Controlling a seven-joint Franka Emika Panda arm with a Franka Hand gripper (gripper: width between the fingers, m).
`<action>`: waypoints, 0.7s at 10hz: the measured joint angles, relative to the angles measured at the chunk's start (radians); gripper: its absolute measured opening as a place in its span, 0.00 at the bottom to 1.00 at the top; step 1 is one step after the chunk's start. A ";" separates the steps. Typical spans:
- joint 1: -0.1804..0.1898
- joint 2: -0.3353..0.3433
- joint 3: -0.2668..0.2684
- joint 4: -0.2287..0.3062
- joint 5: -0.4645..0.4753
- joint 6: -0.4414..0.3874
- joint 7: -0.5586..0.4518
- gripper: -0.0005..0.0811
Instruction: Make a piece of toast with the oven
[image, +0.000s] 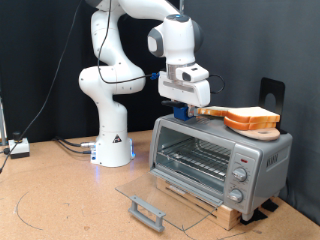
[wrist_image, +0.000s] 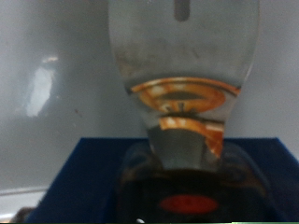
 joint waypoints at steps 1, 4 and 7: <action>0.003 0.000 0.004 0.000 0.008 -0.007 0.000 0.48; 0.010 0.000 0.017 0.000 0.025 -0.012 0.008 0.48; 0.013 0.000 0.031 -0.001 0.039 -0.012 0.025 0.48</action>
